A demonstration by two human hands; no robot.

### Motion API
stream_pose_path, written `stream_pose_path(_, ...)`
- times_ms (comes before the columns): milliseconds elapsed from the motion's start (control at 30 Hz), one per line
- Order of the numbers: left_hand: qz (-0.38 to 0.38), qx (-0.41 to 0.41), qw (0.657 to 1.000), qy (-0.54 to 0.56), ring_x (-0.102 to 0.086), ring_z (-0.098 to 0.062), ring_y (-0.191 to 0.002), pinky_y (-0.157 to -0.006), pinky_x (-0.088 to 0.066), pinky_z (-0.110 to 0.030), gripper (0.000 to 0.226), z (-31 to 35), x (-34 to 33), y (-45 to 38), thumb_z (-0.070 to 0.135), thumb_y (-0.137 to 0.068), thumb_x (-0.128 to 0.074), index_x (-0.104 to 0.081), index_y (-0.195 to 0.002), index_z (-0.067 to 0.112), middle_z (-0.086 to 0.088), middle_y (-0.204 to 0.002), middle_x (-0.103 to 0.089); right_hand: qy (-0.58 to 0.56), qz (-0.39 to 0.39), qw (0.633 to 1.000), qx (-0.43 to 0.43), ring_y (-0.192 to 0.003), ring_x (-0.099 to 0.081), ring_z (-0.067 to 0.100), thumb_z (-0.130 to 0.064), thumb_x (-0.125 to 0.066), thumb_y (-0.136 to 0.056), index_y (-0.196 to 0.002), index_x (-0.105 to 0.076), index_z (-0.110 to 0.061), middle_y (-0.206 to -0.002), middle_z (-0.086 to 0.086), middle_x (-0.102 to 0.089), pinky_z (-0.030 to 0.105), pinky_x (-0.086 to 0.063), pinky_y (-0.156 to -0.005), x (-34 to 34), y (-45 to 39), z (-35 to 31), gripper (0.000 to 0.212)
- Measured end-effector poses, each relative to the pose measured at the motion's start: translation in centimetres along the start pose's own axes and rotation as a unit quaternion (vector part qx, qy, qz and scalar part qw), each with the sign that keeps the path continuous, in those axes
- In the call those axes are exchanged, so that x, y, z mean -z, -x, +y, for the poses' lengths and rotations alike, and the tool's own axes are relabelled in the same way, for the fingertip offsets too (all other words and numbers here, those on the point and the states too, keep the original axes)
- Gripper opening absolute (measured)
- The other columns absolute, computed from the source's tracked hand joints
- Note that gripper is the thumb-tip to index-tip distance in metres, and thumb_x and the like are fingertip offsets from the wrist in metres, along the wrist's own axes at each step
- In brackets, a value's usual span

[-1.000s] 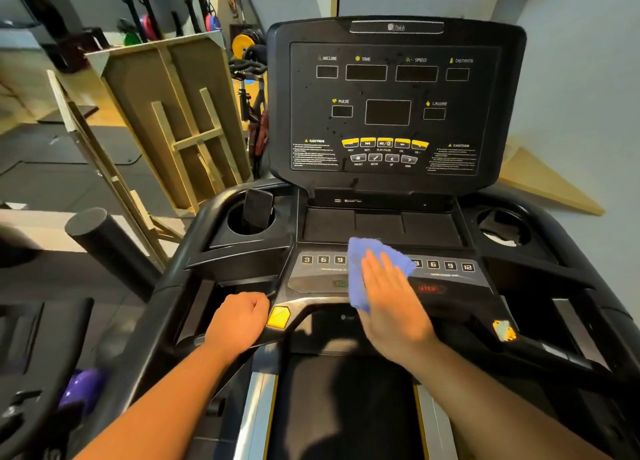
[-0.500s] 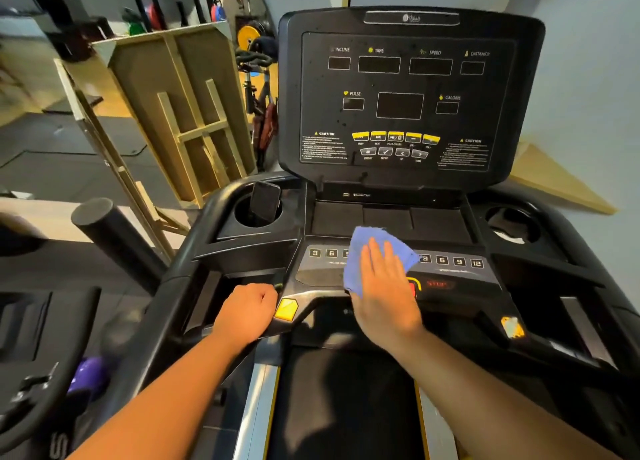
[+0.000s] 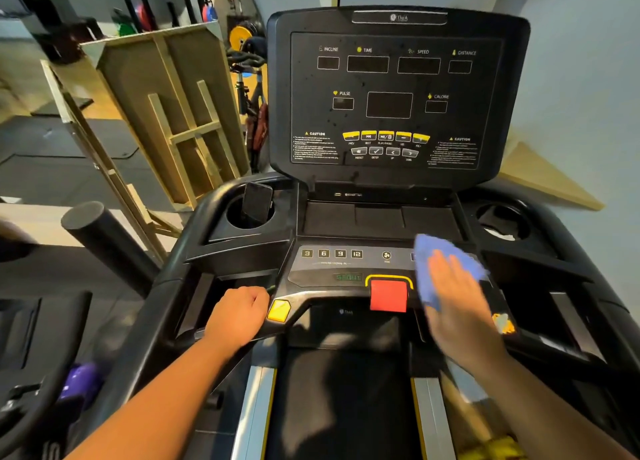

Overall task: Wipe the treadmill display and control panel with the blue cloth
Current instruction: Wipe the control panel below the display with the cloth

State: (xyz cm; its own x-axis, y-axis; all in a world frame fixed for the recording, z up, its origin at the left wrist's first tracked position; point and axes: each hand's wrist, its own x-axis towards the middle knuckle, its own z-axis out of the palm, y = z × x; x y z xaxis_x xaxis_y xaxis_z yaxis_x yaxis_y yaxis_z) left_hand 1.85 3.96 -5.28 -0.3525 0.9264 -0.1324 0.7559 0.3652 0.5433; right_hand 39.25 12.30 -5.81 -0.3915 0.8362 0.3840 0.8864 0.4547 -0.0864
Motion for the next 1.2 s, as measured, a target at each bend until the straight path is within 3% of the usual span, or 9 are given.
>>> stream_pose_path(267, -0.006, 0.01, 1.0, 0.009, -0.05, -0.017, -0.057, -0.057, -0.04, -0.035, 0.037, -0.4, -0.3, -0.4, 0.022, -0.099, -0.043, -0.058, -0.069, 0.006, -0.011, -0.065, -0.063, -0.003, -0.024, 0.969, -0.247, -0.139, -0.035, 0.055, -0.034, -0.045, -0.09, -0.145, -0.037, 0.013, -0.149, 0.036, -0.038, 0.064, -0.029, -0.114, -0.5, -2.0, -5.0, 0.073)
stream_pose_path(433, -0.004, 0.008, 1.0, 0.019, -0.046, -0.015, -0.056, -0.057, -0.037, -0.035, 0.039, -0.3, -0.3, -0.2, 0.021, -0.1, -0.042, -0.057, -0.069, 0.005, -0.015, -0.066, -0.062, -0.028, -0.092, 0.994, 0.043, -0.147, -0.027, 0.046, -0.035, -0.036, -0.088, -0.151, -0.039, -0.002, -0.159, 0.02, -0.034, 0.06, -0.029, -0.116, -1.7, -4.1, -14.1, 0.071)
stream_pose_path(600, -0.002, 0.007, 1.0, 0.015, -0.044, -0.017, -0.055, -0.057, -0.034, -0.033, 0.041, -0.2, -0.3, -0.1, 0.022, -0.098, -0.042, -0.045, -0.058, 0.015, -0.001, -0.057, -0.054, -0.038, -0.122, 0.958, 0.256, -0.152, -0.023, 0.03, -0.03, -0.057, -0.086, -0.154, -0.037, -0.014, -0.163, 0.002, -0.03, 0.048, -0.021, -0.123, 0.2, -3.6, -9.7, 0.073)
stream_pose_path(700, 0.003, 0.009, 1.0, 0.013, -0.041, -0.016, -0.055, -0.058, -0.032, -0.033, 0.043, 0.0, -0.3, -0.1, 0.019, -0.1, -0.043, -0.042, -0.056, 0.019, 0.0, -0.056, -0.05, -0.061, -0.058, 0.976, 0.203, -0.147, -0.035, 0.034, -0.013, -0.065, -0.084, -0.147, -0.046, -0.003, -0.157, 0.011, -0.041, 0.056, -0.035, -0.116, 0.5, -1.9, -3.8, 0.066)
stream_pose_path(800, 0.007, 0.013, 1.0, 0.009, -0.043, -0.016, -0.055, -0.058, -0.033, -0.033, 0.043, -0.2, -0.5, -0.2, 0.02, -0.1, -0.043, -0.045, -0.058, 0.017, -0.002, -0.057, -0.052, -0.093, -0.018, 0.995, 0.036, -0.146, -0.035, 0.036, -0.013, -0.058, -0.085, -0.149, -0.038, -0.007, -0.157, 0.012, -0.034, 0.06, -0.032, -0.115, 1.0, -0.3, 1.8, 0.068)
stream_pose_path(900, 0.008, 0.019, 1.0, 0.01, -0.046, -0.016, -0.056, -0.058, -0.035, -0.033, 0.041, -0.5, -0.7, -0.4, 0.021, -0.1, -0.042, -0.05, -0.061, 0.011, -0.008, -0.061, -0.059, -0.04, -0.009, 0.988, -0.151, -0.144, -0.035, 0.042, -0.012, -0.073, -0.081, -0.15, -0.039, -0.001, -0.156, 0.017, -0.039, 0.054, -0.03, -0.117, 1.1, 0.2, 1.1, 0.078)
stream_pose_path(1000, 0.007, 0.017, 1.0, 0.011, -0.049, -0.018, -0.057, -0.058, -0.037, -0.035, 0.04, -0.8, -0.9, -0.7, 0.023, -0.1, -0.042, -0.053, -0.067, 0.005, -0.012, -0.065, -0.064, -0.023, 0.005, 0.972, -0.235, -0.139, -0.036, 0.052, -0.025, -0.054, -0.089, -0.145, -0.04, 0.009, -0.15, 0.03, -0.043, 0.063, -0.032, -0.112, 0.1, -1.0, -3.7, 0.068)
stream_pose_path(1100, 0.005, 0.012, 1.0, 0.005, -0.059, -0.033, -0.063, -0.059, -0.043, -0.039, 0.04, -1.1, -0.9, -0.8, 0.027, -0.1, -0.04, -0.057, -0.071, 0.004, -0.012, -0.067, -0.065, -0.037, -0.031, 0.991, -0.128, -0.139, -0.038, 0.051, -0.033, -0.037, -0.088, -0.145, -0.043, 0.007, -0.15, 0.028, -0.044, 0.062, -0.034, -0.113, -0.5, -2.7, -8.6, 0.07)
stream_pose_path(1200, 0.002, 0.001, 1.0, 0.001, -0.065, -0.037, -0.071, -0.063, -0.053, -0.05, 0.041, -1.2, -0.8, -0.7, 0.031, -0.097, -0.038, -0.056, -0.071, 0.005, -0.01, -0.066, -0.065, -0.059, -0.062, 0.993, 0.085, -0.146, -0.032, 0.041, -0.027, -0.047, -0.086, -0.147, -0.046, -0.003, -0.156, 0.014, -0.042, 0.056, -0.029, -0.117, -0.7, -2.6, -10.1, 0.065)
